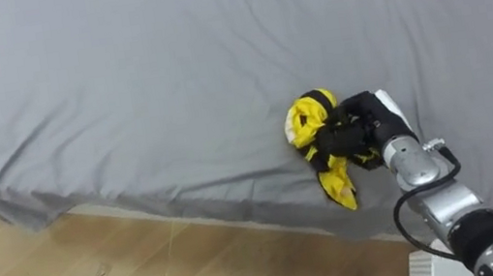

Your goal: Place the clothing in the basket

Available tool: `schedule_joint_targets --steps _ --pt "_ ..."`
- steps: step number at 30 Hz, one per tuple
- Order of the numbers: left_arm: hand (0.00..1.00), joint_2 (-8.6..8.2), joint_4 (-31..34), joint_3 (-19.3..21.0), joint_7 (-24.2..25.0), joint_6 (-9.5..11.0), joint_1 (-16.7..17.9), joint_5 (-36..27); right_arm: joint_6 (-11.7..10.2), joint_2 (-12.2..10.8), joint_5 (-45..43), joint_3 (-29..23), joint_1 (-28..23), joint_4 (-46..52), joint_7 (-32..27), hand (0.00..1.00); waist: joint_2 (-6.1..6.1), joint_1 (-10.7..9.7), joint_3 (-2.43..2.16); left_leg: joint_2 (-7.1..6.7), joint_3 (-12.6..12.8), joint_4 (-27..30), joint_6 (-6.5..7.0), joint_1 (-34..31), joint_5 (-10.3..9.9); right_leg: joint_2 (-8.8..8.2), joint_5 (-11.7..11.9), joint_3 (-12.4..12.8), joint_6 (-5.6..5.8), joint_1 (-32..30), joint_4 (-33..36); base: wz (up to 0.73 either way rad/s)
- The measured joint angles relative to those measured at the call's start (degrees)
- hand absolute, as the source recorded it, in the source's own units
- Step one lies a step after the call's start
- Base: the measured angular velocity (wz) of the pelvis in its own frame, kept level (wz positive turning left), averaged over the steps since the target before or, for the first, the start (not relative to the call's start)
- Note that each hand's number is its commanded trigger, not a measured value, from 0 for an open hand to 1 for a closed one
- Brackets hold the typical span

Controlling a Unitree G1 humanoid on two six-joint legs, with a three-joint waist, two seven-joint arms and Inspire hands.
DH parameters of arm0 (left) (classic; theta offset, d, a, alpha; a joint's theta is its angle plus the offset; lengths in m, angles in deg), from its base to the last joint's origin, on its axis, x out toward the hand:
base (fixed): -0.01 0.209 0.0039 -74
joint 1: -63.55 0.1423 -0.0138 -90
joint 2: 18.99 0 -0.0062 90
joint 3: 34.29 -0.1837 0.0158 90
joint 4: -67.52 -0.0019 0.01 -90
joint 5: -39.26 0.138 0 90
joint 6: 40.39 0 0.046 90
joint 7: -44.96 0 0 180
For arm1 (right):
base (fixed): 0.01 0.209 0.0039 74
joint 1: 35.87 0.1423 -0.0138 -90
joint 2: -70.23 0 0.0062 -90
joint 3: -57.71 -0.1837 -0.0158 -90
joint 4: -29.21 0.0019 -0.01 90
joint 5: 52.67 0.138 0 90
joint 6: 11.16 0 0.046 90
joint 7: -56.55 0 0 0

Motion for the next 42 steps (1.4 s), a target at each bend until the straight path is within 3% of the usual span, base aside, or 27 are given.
schedule_joint_targets --steps 5,8,11,14,18,20,22,24,28,33,38,42 --pt "0.00 0.61 -0.18 0.83 0.09 0.20 0.31 0.02 -0.14 0.61 0.21 -3.24 -0.12 1.20 -0.72 1.00 -0.30 -1.68 -0.16 -0.21 -0.21 0.11 0.08 0.12 0.04 -0.11 0.15 -0.06 0.25 0.33 -0.05 0.03" --pt "0.00 0.63 -0.46 1.87 0.05 0.14 0.95 0.07 -0.14 1.02 0.64 -5.28 -2.96 4.77 -1.06 1.00 -0.31 -3.11 -0.16 -0.33 -0.04 -0.18 0.09 1.77 0.03 -0.25 0.08 -0.27 0.41 1.94 -0.11 0.04" --pt "0.00 0.64 -0.10 3.71 0.03 0.11 1.58 0.36 -0.26 1.72 2.89 -7.31 -9.62 13.62 -1.47 1.00 -0.29 -4.26 -0.17 -0.52 0.02 -0.67 0.28 4.16 -0.17 -0.36 -0.35 -0.26 0.83 4.32 -0.65 0.00" --pt "0.00 0.68 0.35 6.14 -0.13 0.12 4.34 1.39 -0.28 1.66 3.06 -8.50 -17.25 21.64 -1.69 1.00 -0.05 -6.28 -0.39 -0.72 -0.20 -0.74 0.54 7.65 -1.05 -0.35 -0.98 -0.31 1.37 8.34 -1.45 0.00" --pt "0.00 0.69 2.44 7.49 -1.07 0.14 8.31 1.49 0.08 1.62 2.95 -11.73 -23.95 29.85 -1.68 1.00 0.48 -9.45 -1.30 -1.06 0.24 -1.15 0.91 12.25 -1.88 -0.62 -1.66 0.26 2.05 12.63 -1.46 -0.05" --pt "0.00 0.69 2.38 8.96 -1.08 0.13 9.25 3.65 0.08 1.65 4.31 -12.97 -24.94 32.58 -1.78 1.00 0.52 -9.89 -1.37 -1.01 1.01 -1.83 0.98 15.11 -2.27 -0.52 -1.82 1.30 2.28 15.15 -1.62 -0.24" --pt "0.00 0.63 2.47 11.00 -1.07 0.12 10.01 6.14 0.08 1.69 5.02 -15.54 -26.94 37.28 -1.88 1.00 0.55 -10.79 -2.10 -1.05 1.45 -2.31 1.13 18.48 -2.80 -0.30 -2.10 2.24 2.65 18.02 -2.39 -0.15" --pt "0.00 0.67 2.60 12.39 -1.07 0.07 10.12 6.71 0.07 1.70 5.62 -17.26 -28.09 41.56 -2.27 1.00 0.59 -11.06 -2.20 -1.07 1.66 -2.28 1.19 19.89 -3.14 -0.22 -2.17 2.54 2.77 19.45 -2.63 -0.08" --pt "0.00 0.65 3.33 14.30 -1.10 -0.28 10.91 11.65 -0.09 1.71 6.89 -20.44 -28.60 45.85 -2.42 1.00 0.59 -11.57 -2.32 -0.47 4.08 -2.49 1.16 23.04 -4.27 0.61 -2.03 5.25 2.97 21.70 -3.49 -0.28" --pt "0.00 0.57 3.52 15.40 -1.25 -2.03 11.59 12.71 0.61 1.71 8.09 -22.49 -28.70 45.97 -2.99 1.00 0.62 -12.51 -2.30 0.41 8.01 -2.72 1.02 24.56 -5.35 1.51 -1.75 9.17 2.93 21.14 -3.21 -0.45" --pt "0.00 0.41 3.50 15.49 -1.50 -3.64 11.18 15.05 2.14 1.62 8.65 -22.93 -30.22 46.00 -2.85 1.00 0.72 -14.89 -2.24 1.52 12.77 -3.71 0.49 26.87 -6.66 3.04 -1.31 13.72 2.64 21.17 -3.24 -0.55" --pt "0.00 -0.14 3.63 15.42 -1.57 -4.06 9.80 17.56 3.12 1.40 10.52 -25.11 -34.84 46.00 -2.33 1.00 0.49 -16.69 -2.25 2.29 16.80 -4.44 -0.10 27.65 -7.36 4.03 -0.95 17.31 2.42 20.37 -3.14 -0.49"
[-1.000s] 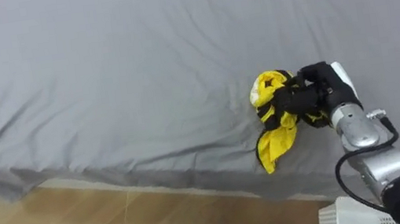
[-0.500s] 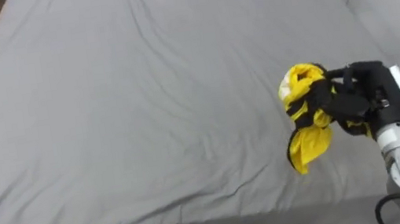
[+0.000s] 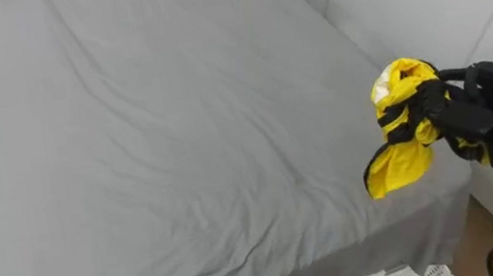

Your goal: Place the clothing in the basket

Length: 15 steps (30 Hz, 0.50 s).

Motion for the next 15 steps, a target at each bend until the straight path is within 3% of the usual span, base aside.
schedule_joint_targets --steps 6,9,15 --pt "0.00 0.36 0.56 -2.67 0.01 0.02 -0.28 -0.04 0.82 -0.05 3.43 -2.17 -4.60 -0.57 -0.17 1.00 0.32 -3.59 0.18 1.10 4.42 0.05 -0.86 0.75 -1.44 1.69 0.14 3.75 -0.21 -1.19 0.17 -0.42" --pt "0.00 0.42 0.51 -5.00 0.04 -0.32 -1.45 -0.02 0.83 -0.06 3.03 -2.18 -4.57 -1.06 -1.18 1.00 1.00 -4.08 0.18 1.28 6.84 0.22 -0.97 -0.82 -1.70 2.20 0.34 6.16 -0.20 -3.67 1.11 -0.48" --pt "0.00 0.94 0.42 -9.69 0.06 -0.79 -4.99 -1.12 1.28 0.01 5.24 -2.11 0.48 -12.73 -2.17 1.00 2.94 -5.31 0.33 1.30 8.38 2.11 -0.93 -6.53 -1.68 2.19 0.84 7.66 -0.03 -10.57 3.61 -0.18"
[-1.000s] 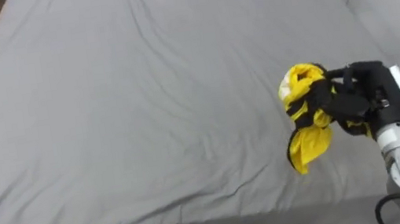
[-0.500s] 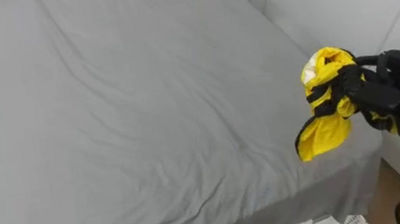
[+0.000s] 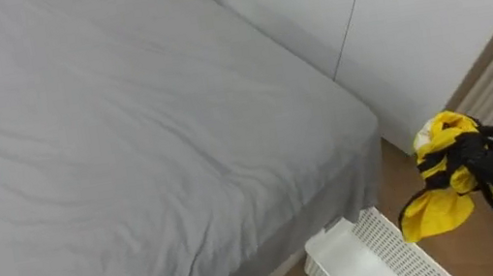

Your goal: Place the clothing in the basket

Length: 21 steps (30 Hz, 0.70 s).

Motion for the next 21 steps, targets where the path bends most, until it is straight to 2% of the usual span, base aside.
schedule_joint_targets --steps 2,4,7,9,11,13,17,21 --pt "0.00 0.00 -0.08 -1.05 0.04 0.07 -0.66 -1.40 0.04 0.01 0.15 0.05 1.96 -3.42 -0.47 1.00 0.82 -0.01 -0.05 -0.07 0.41 0.44 0.12 -2.00 0.07 -0.03 -0.01 0.35 0.01 -2.65 1.26 -0.14" --pt "0.00 -0.19 -0.66 -2.86 0.14 0.14 -1.15 -3.10 -0.02 0.04 0.07 0.09 4.65 -6.54 -0.71 1.00 2.11 -0.03 0.10 -0.04 0.66 1.81 0.13 -4.91 0.08 -0.17 -0.04 0.74 0.07 -5.75 2.67 -0.09" --pt "0.00 -0.13 -1.96 -2.78 0.11 0.35 -2.10 -5.15 -0.26 0.37 1.39 0.11 7.72 -11.41 -1.63 1.00 3.11 0.03 0.30 -0.04 0.46 2.86 0.71 -8.65 0.45 -0.45 -0.05 0.46 0.07 -9.57 4.08 0.05" --pt "0.00 0.02 -1.84 -2.61 0.10 0.40 -2.41 -5.17 -0.37 0.48 2.81 0.11 10.02 -14.30 -2.89 1.00 3.45 0.60 0.45 -0.20 0.61 3.09 1.29 -10.64 0.85 -0.59 -0.05 0.42 0.06 -12.12 5.39 0.04" --pt "0.00 0.06 -1.68 -2.65 0.10 0.45 -2.62 -5.53 -0.58 1.08 3.02 1.08 11.41 -16.18 -3.93 1.00 3.94 1.38 0.40 -0.21 0.53 3.50 1.59 -12.58 1.18 -0.88 0.00 -0.19 -0.02 -13.89 5.47 0.06" --pt "0.00 0.22 -1.72 -2.84 0.10 0.48 -3.13 -6.36 -1.60 2.17 2.98 3.12 12.34 -19.10 -4.52 1.00 4.33 1.76 0.38 -0.38 -0.50 3.60 1.76 -14.49 1.96 -1.38 0.12 -1.15 -0.19 -15.48 5.32 0.27" --pt "0.00 0.71 -1.70 -4.56 0.08 0.72 -3.17 -7.38 -2.15 2.49 4.03 5.50 13.10 -22.33 -4.89 1.00 4.46 2.49 0.43 -0.55 -1.92 3.41 1.75 -16.13 2.79 -1.81 0.21 -2.79 -0.47 -16.68 5.37 0.24" --pt "0.00 0.69 -1.70 -6.90 0.04 1.46 -3.99 -8.58 -4.46 2.74 7.81 7.47 14.50 -26.84 -5.75 1.00 4.63 4.07 0.47 -0.89 -3.41 3.19 1.89 -19.04 3.68 -2.41 0.41 -4.16 -0.66 -19.07 5.27 0.21"
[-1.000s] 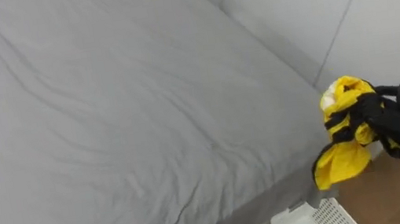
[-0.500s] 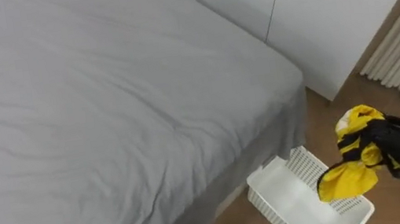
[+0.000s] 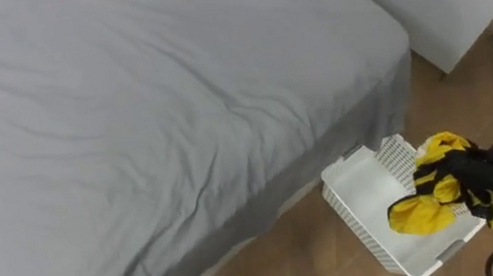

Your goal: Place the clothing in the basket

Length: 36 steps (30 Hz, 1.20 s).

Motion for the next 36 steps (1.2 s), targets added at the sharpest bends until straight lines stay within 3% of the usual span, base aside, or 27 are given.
schedule_joint_targets --steps 1,2,4,12,16,28,36 --pt "0.00 -0.01 0.07 -0.39 0.00 0.24 -0.01 -0.76 -0.21 0.00 0.88 0.12 0.04 -1.10 -0.22 1.00 0.01 0.64 0.00 0.00 -0.29 -0.03 -0.02 -0.49 0.08 -0.09 0.00 -0.50 -0.01 -0.23 0.03 0.20" --pt "0.00 0.00 0.12 -0.45 0.00 0.34 0.00 -1.00 -0.27 0.00 1.47 0.19 0.14 -1.62 -0.41 0.53 0.02 0.90 0.00 0.00 -0.43 -0.04 -0.01 -0.77 0.11 -0.14 0.01 -0.70 -0.02 -0.42 0.04 0.19" --pt "0.00 0.15 0.53 -0.46 -0.29 0.44 -0.01 -1.00 -0.38 -0.02 3.90 0.79 1.44 -4.26 -0.65 0.00 0.07 1.06 0.03 -0.24 -1.62 -0.11 0.04 -2.15 0.44 -0.56 -0.04 -1.86 -0.11 -1.35 0.06 0.25" --pt "0.00 0.17 1.04 -1.24 -2.09 0.18 -0.24 -0.98 -0.43 0.19 9.66 0.53 5.43 -10.29 -1.12 0.00 -0.01 1.25 0.19 -0.54 -3.14 -0.99 0.15 -3.41 0.97 -1.14 -0.02 -4.05 -0.17 -2.39 0.05 0.12" --pt "0.00 0.34 1.86 -2.68 -2.20 0.09 -0.26 -0.99 -0.45 0.89 10.68 0.59 5.47 -10.40 -1.10 0.00 0.40 1.27 1.04 -0.61 -3.15 -0.98 0.15 -3.59 0.97 -1.21 -0.02 -4.08 -0.17 -2.45 -0.13 0.01" --pt "0.00 1.02 2.22 -4.81 -2.60 0.02 -0.27 -1.00 -0.70 1.88 10.04 1.15 5.26 -12.75 -1.70 0.00 1.54 1.14 0.74 -0.59 -3.01 -0.87 0.10 -3.94 1.00 -1.16 -0.27 -3.87 -0.39 -2.92 -0.08 0.00" --pt "0.00 1.01 2.15 -4.10 -2.49 -0.03 -0.26 -1.00 -1.92 1.92 6.13 -0.19 5.30 -12.65 -1.59 0.00 2.83 1.44 0.50 -0.61 -2.56 -0.86 0.07 -4.28 1.02 -1.11 -0.28 -3.47 -0.41 -3.77 0.61 -0.01"
